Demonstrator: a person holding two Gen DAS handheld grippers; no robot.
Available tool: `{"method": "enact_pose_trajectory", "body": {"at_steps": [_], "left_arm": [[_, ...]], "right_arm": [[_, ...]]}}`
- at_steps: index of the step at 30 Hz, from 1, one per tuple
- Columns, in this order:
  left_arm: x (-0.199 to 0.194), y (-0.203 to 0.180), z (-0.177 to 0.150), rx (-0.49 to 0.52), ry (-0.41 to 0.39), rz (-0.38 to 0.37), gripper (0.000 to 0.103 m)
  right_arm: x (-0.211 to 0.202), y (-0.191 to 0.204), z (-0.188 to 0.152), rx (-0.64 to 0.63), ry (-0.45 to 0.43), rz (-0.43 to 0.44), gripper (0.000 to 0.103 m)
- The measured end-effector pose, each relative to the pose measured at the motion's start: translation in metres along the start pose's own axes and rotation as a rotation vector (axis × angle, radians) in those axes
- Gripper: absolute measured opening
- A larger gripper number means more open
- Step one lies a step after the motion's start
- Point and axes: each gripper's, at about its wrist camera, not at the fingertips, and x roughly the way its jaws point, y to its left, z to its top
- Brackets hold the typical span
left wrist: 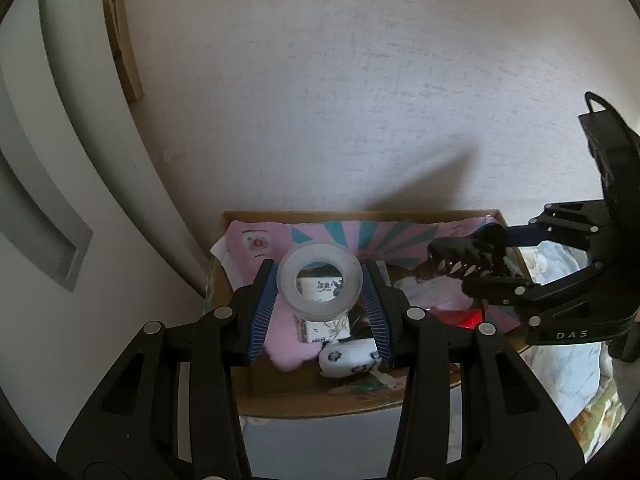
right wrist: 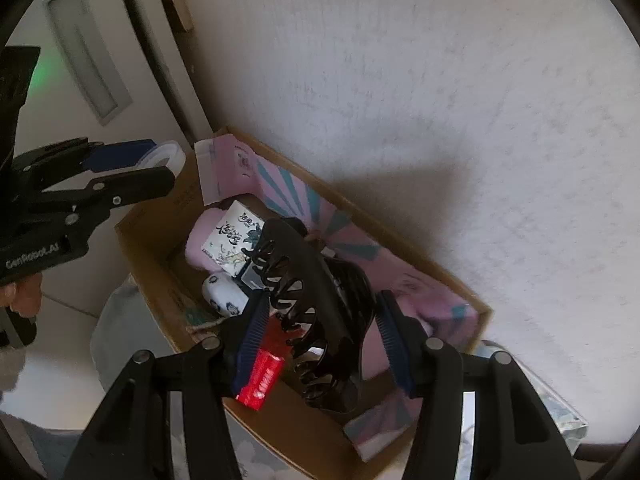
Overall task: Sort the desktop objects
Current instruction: 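Open both tools to drop the claw clip and tape roll into the box, then move both tools back to the last items on the sheet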
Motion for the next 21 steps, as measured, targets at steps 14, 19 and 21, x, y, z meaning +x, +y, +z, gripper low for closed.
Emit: {"method": "enact_pose_trajectory", "body": {"at_steps": [14,19,21], "left_arm": [[-0.031,0.026,-0.008,-0.115,-0.073,-0.056,0.103],[-0.032,0.016,-0.001,-0.098,-0.069,-0.04,0.103],[-0.038,0.012,0.001,-0.094,-0.077,-0.044,0.103]], "right_arm": [[-0.06,-0.035,-0.032,0.142,-0.115,-0.03,0.102],[-0.088,-0.052,-0.045,0.178,-0.164,-0.047,0.102],[-0.09,-0.052,-0.046,0.181,-0.178,-0.043,0.102]]}}
